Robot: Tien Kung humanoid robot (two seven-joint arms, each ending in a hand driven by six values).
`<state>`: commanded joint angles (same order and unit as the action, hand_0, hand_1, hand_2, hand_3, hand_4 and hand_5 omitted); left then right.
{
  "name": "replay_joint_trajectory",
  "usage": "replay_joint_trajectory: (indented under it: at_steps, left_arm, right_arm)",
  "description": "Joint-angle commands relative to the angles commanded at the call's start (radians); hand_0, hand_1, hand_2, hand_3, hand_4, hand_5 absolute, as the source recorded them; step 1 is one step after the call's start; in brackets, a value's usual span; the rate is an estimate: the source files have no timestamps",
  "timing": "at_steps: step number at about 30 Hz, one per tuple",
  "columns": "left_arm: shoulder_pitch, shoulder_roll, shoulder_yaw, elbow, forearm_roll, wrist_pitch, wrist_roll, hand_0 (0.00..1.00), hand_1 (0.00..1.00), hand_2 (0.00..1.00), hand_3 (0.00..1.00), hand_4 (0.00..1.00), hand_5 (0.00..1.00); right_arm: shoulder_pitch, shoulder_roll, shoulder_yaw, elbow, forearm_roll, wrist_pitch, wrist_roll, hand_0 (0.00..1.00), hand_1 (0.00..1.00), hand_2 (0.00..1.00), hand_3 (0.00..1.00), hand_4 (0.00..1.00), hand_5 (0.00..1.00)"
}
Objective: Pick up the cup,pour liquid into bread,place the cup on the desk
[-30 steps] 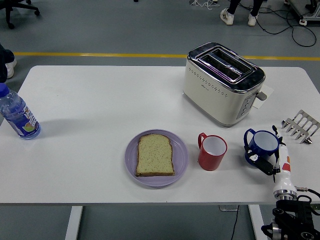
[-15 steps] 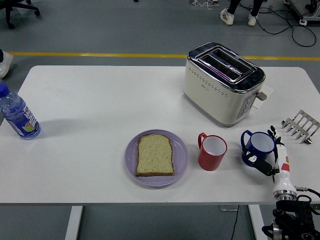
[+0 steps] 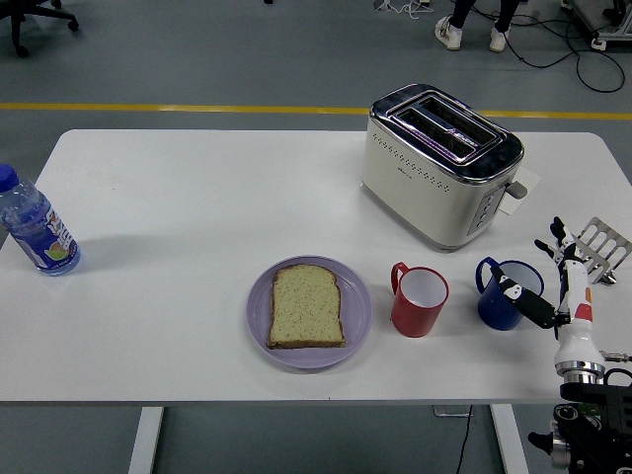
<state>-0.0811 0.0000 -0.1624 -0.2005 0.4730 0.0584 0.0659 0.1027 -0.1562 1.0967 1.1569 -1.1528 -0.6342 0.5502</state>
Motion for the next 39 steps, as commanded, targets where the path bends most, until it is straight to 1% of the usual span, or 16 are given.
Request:
replay_joint_trajectory:
  at_steps: [4,7,8,10,13,14,15,17,18,19,20,26,28,33,36,39]
  left_arm:
    - [0.002,0.000,0.003,0.000,0.001,0.000,0.000,0.635,0.646,0.657,0.552,0.324,0.835]
    - [0.003,0.000,0.005,0.000,0.001,0.000,0.000,0.635,0.646,0.657,0.552,0.324,0.835]
    - [0.004,0.000,0.006,0.000,0.000,-0.001,0.000,0.635,0.645,0.657,0.554,0.323,0.835]
    - [0.005,0.000,0.006,0.000,0.000,-0.001,0.000,0.635,0.645,0.657,0.554,0.323,0.835]
    - [0.006,0.000,0.007,0.000,-0.001,-0.001,0.000,0.635,0.645,0.657,0.554,0.323,0.835]
    - [0.006,0.000,0.007,0.000,-0.001,-0.001,0.000,0.635,0.646,0.656,0.552,0.323,0.835]
    - [0.007,0.000,0.009,0.000,-0.003,-0.001,0.000,0.635,0.646,0.656,0.552,0.323,0.835]
    - [0.008,0.000,0.011,0.000,-0.003,-0.001,0.000,0.635,0.646,0.656,0.552,0.323,0.835]
    - [0.008,0.000,0.011,0.000,-0.003,-0.001,0.000,0.635,0.646,0.656,0.552,0.323,0.835]
    - [0.008,0.000,0.012,0.000,-0.002,-0.001,0.000,0.635,0.646,0.656,0.552,0.323,0.835]
    - [0.008,0.000,0.012,0.000,-0.002,-0.001,0.000,0.635,0.646,0.656,0.552,0.323,0.835]
    - [0.002,0.000,0.004,0.000,0.000,-0.001,0.000,0.635,0.646,0.657,0.552,0.323,0.835]
    - [-0.001,0.000,0.000,0.000,0.001,0.000,0.000,0.635,0.646,0.657,0.552,0.323,0.835]
    - [-0.009,0.001,-0.005,0.000,0.004,0.000,0.000,0.635,0.646,0.656,0.552,0.322,0.835]
    - [-0.012,0.002,-0.008,-0.001,0.004,0.000,0.000,0.635,0.646,0.656,0.552,0.322,0.835]
    - [-0.013,0.002,-0.010,0.000,0.005,0.000,0.000,0.635,0.645,0.656,0.552,0.322,0.835]
  right_arm:
    - [-0.015,-0.006,0.025,0.082,0.018,-0.009,-0.013,0.938,0.814,0.950,0.994,0.945,0.098]
    - [-0.023,-0.006,0.052,0.134,0.106,0.019,-0.019,0.938,0.814,0.950,0.994,0.945,0.098]
    - [-0.026,-0.008,0.064,0.150,0.135,0.039,-0.021,0.827,0.729,0.803,0.803,0.776,0.163]
    - [-0.033,-0.011,0.091,0.189,0.217,0.088,-0.015,0.827,0.729,0.803,0.803,0.776,0.163]
    - [-0.039,-0.011,0.117,0.219,0.328,0.130,-0.001,0.827,0.729,0.803,0.803,0.776,0.163]
    - [-0.040,-0.010,0.123,0.226,0.366,0.140,0.003,0.721,0.631,0.664,0.628,0.652,0.186]
    - [-0.043,-0.008,0.138,0.242,0.412,0.162,0.012,0.721,0.631,0.664,0.628,0.652,0.186]
    - [-0.047,-0.005,0.172,0.266,0.496,0.233,-0.003,0.721,0.631,0.664,0.628,0.652,0.186]
    - [-0.048,-0.004,0.177,0.268,0.531,0.249,-0.005,0.721,0.631,0.664,0.628,0.652,0.186]
    - [-0.051,-0.001,0.199,0.274,0.570,0.285,-0.029,0.721,0.631,0.664,0.628,0.652,0.186]
    - [-0.051,0.000,0.208,0.276,0.615,0.313,-0.039,0.675,0.581,0.638,0.609,0.638,0.208]
    - [-0.059,0.020,0.337,0.241,0.862,0.547,-0.256,0.675,0.584,0.639,0.614,0.640,0.210]
    - [-0.062,0.025,0.364,0.234,0.941,0.603,-0.328,0.675,0.584,0.639,0.614,0.640,0.210]
    - [-0.056,0.039,0.418,0.215,0.945,0.635,-0.436,0.677,0.583,0.641,0.615,0.640,0.213]
    - [-0.056,0.045,0.439,0.207,0.939,0.637,-0.459,0.677,0.583,0.641,0.615,0.640,0.213]
    - [-0.057,0.049,0.446,0.201,0.944,0.636,-0.459,0.672,0.582,0.641,0.616,0.639,0.216]
